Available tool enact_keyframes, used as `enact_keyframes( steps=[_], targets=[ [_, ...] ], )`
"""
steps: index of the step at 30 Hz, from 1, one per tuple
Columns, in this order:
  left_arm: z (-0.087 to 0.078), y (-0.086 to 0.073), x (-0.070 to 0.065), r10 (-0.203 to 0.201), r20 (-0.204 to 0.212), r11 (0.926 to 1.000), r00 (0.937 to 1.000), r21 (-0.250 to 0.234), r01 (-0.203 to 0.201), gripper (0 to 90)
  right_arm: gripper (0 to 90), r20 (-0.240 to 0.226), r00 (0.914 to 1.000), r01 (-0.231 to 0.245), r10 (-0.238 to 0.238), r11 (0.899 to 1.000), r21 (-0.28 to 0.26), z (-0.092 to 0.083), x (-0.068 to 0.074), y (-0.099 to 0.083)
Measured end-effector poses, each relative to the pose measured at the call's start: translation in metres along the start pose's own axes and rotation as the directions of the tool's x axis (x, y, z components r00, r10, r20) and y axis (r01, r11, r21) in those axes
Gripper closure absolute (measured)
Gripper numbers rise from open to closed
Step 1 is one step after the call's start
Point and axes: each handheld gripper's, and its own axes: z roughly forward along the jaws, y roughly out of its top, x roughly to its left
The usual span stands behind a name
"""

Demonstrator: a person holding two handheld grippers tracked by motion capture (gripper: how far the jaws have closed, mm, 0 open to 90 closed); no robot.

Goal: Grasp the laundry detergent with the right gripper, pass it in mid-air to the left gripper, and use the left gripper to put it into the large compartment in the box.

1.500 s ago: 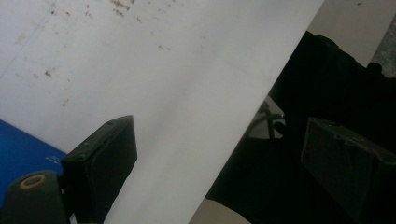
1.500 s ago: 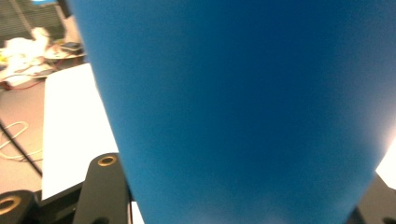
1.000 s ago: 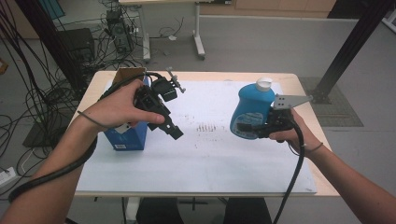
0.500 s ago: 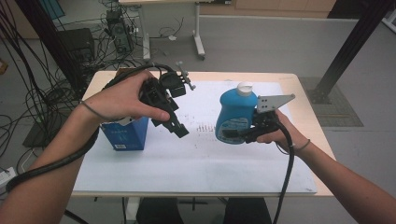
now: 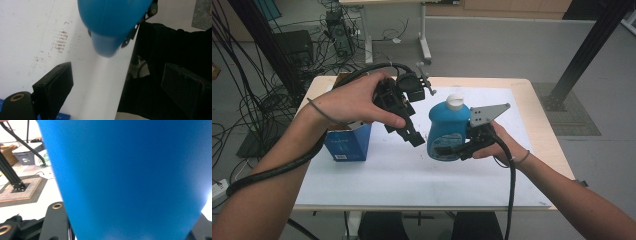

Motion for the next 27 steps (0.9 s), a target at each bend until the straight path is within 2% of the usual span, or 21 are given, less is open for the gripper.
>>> enact_keyframes(
  steps=[13, 27],
  targets=[
    [-0.002, 0.016, -0.007, 0.052, -0.001, 0.9986, 0.9986, 0.001, -0.052, 10.8, 41.0, -0.053, 0.9981, 0.032, -0.032, 0.999, 0.010, 0.022, 0.008, 0.010],
    [0.001, 0.028, -0.010, 0.079, -0.003, 0.9967, 0.9969, 0.017, -0.079, 10.8, 41.0, -0.065, 0.9963, 0.058, -0.057, 0.998, 0.018, 0.030, 0.012, 0.014]
  ],
)
